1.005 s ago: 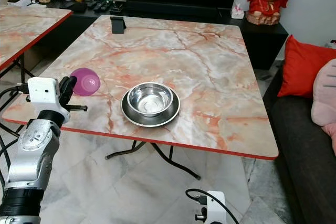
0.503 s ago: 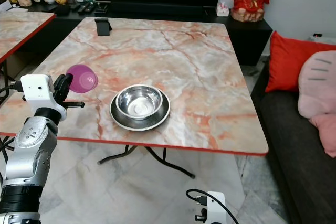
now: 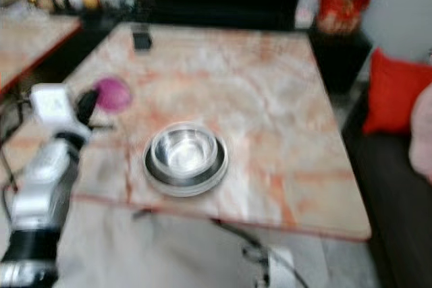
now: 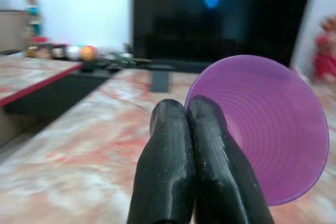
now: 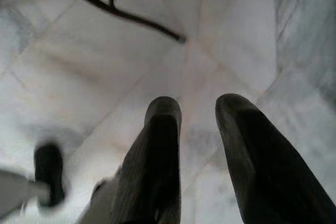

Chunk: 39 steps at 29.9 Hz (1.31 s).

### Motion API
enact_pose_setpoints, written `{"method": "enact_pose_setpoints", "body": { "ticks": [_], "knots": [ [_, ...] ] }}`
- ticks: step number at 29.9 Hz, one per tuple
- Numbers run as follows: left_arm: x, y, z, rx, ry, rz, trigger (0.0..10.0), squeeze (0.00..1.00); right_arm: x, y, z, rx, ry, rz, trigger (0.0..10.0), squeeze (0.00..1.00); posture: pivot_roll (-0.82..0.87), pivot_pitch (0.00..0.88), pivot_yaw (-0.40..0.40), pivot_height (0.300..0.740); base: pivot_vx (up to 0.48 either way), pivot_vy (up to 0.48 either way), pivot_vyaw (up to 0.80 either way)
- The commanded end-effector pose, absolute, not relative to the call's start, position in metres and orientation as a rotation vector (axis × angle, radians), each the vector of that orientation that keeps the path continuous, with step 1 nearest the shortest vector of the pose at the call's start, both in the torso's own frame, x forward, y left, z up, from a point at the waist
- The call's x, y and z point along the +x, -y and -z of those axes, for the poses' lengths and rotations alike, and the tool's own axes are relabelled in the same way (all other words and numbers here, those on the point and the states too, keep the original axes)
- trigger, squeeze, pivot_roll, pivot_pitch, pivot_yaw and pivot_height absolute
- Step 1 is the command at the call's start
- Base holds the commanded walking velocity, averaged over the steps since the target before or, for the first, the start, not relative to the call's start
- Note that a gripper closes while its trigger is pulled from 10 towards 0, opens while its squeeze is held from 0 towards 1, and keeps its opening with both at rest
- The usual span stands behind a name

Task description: Setting the table

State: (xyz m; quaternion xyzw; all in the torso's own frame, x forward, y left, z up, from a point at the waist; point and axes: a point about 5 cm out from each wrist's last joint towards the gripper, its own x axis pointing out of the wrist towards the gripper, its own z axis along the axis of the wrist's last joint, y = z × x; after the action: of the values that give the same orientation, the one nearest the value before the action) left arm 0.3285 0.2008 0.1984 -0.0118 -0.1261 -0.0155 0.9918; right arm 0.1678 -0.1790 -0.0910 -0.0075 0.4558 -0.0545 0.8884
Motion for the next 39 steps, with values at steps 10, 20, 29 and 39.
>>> {"method": "enact_pose_setpoints", "body": {
  "ticks": [10, 20, 29, 39],
  "knots": [
    [0.341, -0.204, -0.213, -0.244, 0.198, 0.122, 10.0, 0.0, 0.169, 0.17, 0.091, -0.003, -0.944, 0.088, 10.0, 0.0, 0.04, 0.0, -0.027, 0.74, 0.0, 0.0, 0.0],
    [0.372, -0.211, -0.191, -0.112, -0.138, 0.106, 10.0, 0.0, 0.171, 0.169, 0.091, 0.001, -0.943, 0.086, 10.0, 0.0, 0.04, 0.0, -0.025, 0.74, 0.0, 0.0, 0.0],
    [0.384, -0.201, -0.18, -0.152, -0.225, 0.071, 10.0, 0.0, 0.17, 0.168, 0.091, 0.006, -0.945, 0.091, 10.0, 0.0, 0.03, 0.0, -0.022, 0.74, 0.0, 0.0, 0.0],
    [0.394, -0.192, -0.182, -0.172, -0.275, 0.052, 10.0, 0.0, 0.17, 0.168, 0.091, 0.009, -0.945, 0.089, 10.0, 0.0, 0.03, 0.0, -0.022, 0.74, 0.0, 0.0, 0.0]
  ]
}}
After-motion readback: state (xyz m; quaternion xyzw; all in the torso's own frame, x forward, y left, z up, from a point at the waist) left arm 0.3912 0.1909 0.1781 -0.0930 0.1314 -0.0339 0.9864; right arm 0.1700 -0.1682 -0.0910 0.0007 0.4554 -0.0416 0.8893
